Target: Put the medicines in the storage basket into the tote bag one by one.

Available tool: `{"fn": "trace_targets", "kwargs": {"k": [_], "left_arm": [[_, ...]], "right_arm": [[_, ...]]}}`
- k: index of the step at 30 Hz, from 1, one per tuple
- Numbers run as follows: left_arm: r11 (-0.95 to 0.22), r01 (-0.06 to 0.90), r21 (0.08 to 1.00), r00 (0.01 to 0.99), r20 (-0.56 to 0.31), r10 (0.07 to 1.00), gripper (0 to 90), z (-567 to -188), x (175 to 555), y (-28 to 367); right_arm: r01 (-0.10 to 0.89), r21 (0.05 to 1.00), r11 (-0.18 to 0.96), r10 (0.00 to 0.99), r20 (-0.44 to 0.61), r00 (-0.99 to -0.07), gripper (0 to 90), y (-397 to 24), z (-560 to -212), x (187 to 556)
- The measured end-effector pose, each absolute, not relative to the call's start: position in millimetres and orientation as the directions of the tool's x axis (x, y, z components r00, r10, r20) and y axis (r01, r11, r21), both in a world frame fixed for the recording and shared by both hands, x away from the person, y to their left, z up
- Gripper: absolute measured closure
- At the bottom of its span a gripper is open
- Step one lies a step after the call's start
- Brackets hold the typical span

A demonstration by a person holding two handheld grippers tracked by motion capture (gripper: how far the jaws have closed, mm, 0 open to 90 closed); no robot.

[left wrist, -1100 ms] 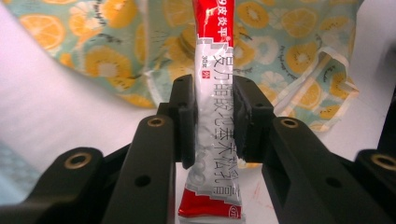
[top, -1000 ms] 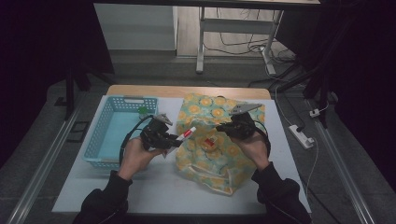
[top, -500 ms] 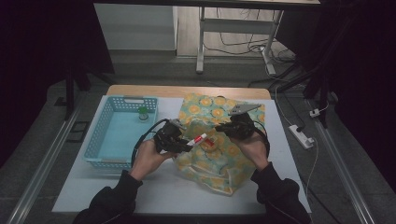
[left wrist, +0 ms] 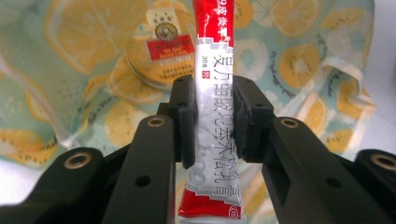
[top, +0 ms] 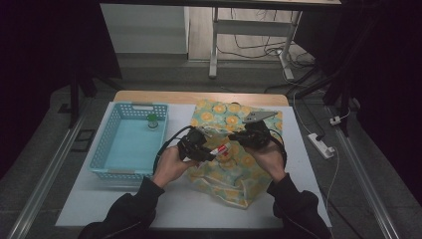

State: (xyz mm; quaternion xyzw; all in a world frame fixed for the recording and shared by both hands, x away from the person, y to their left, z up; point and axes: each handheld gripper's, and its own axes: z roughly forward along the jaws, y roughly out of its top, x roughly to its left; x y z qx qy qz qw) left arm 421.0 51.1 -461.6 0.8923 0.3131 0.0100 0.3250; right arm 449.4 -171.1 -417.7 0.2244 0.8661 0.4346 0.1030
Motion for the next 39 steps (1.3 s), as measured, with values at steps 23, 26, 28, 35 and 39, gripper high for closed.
{"fn": "trace_targets", "kwargs": {"k": [23, 26, 28, 35, 39], "left_arm": [[-0.534, 0.544, 0.647, 0.779, -0.153, 0.608, 71.7, -472, 456, 31], [-0.536, 0.54, 0.649, 0.778, -0.142, 0.612, 71.7, -473, 459, 28], [-0.537, 0.538, 0.65, 0.778, -0.136, 0.614, 71.7, -474, 461, 26], [-0.536, 0.532, 0.655, 0.779, -0.13, 0.614, 71.6, -481, 468, 20], [-0.527, 0.536, 0.66, 0.774, -0.135, 0.618, 71.6, -487, 472, 17]], "right_arm": [[0.296, 0.801, 0.52, 0.477, 0.015, -0.879, 89.2, -170, -417, 449], [0.298, 0.802, 0.518, 0.479, 0.016, -0.878, 89.2, -170, -418, 449], [0.298, 0.802, 0.518, 0.48, 0.016, -0.877, 89.2, -170, -418, 449], [0.307, 0.801, 0.514, 0.49, 0.02, -0.871, 89.2, -173, -419, 452], [0.309, 0.799, 0.515, 0.492, 0.019, -0.87, 89.2, -173, -419, 452]]}}
